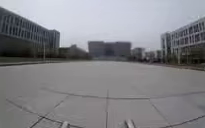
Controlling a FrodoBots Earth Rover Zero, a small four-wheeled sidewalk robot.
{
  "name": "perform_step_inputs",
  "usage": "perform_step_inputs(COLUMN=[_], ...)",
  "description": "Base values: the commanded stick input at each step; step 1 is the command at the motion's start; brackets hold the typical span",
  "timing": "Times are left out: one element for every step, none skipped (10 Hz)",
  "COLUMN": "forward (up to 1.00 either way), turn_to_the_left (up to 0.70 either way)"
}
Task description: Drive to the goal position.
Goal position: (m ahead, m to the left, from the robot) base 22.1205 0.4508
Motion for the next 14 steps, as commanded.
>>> perform_step_inputs(forward=[1.00,1.00,1.00,1.00,1.00,1.00,1.00,1.00,1.00,1.00,1.00,1.00,1.00,1.00], turn_to_the_left=[0.00,0.00,0.00,0.00,0.00,0.00,-0.19,-0.40,-0.40,-0.22,0.06,0.00,0.00,0.00])
